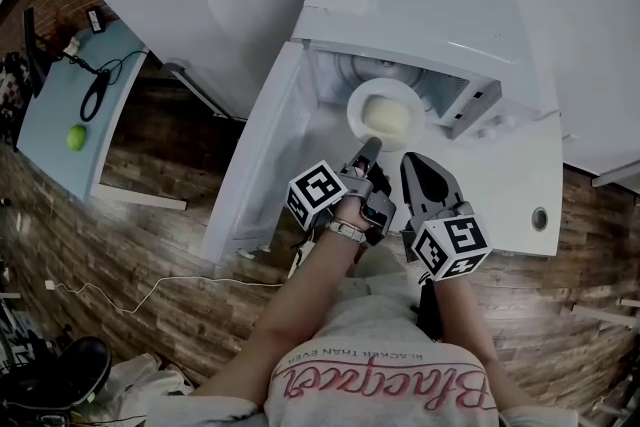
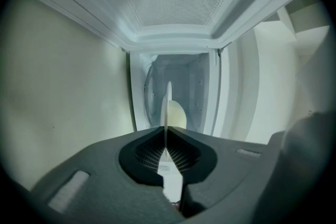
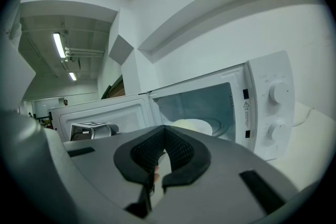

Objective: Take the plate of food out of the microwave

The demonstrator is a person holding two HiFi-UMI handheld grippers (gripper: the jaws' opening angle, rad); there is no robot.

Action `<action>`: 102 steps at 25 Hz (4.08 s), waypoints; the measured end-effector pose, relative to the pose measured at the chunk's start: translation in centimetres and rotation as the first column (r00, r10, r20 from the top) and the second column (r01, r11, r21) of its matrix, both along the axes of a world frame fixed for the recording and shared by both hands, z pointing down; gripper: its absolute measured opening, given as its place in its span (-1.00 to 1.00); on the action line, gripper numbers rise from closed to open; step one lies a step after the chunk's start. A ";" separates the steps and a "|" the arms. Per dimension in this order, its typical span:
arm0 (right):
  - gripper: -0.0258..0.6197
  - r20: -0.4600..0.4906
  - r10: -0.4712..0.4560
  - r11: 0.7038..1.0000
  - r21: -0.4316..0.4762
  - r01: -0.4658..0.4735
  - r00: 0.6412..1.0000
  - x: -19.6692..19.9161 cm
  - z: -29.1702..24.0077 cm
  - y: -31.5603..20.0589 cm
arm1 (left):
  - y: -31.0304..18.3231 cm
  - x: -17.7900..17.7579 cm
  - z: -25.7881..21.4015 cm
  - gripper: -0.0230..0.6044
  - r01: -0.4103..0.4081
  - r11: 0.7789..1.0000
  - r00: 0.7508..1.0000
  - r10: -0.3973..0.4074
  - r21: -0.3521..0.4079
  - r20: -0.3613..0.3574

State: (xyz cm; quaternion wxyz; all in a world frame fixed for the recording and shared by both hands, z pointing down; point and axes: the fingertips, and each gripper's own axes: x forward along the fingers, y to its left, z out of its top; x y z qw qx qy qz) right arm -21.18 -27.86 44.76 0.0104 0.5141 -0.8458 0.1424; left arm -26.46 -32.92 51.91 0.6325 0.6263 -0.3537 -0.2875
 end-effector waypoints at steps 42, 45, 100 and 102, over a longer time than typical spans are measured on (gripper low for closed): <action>-0.88 -0.011 -0.089 0.993 0.072 0.090 0.996 5.1 -6.4 4.4 | 6.8 1.6 -6.2 -0.87 0.099 0.995 0.995 -0.100 0.033 0.014; -0.88 -0.012 -0.094 0.993 0.076 0.095 0.995 6.0 -6.6 4.5 | 7.1 2.0 -6.5 -0.87 0.108 0.994 0.994 -0.109 0.035 0.013; -0.88 -0.087 -0.108 0.978 0.167 0.121 0.990 6.0 -11.0 4.2 | 7.2 3.7 -13.5 -0.87 0.035 0.995 0.999 -0.036 0.095 0.009; -0.88 -0.089 -0.107 0.978 0.168 0.121 0.990 6.0 -10.9 4.2 | 7.1 3.7 -13.4 -0.87 0.033 0.995 0.999 -0.034 0.095 0.010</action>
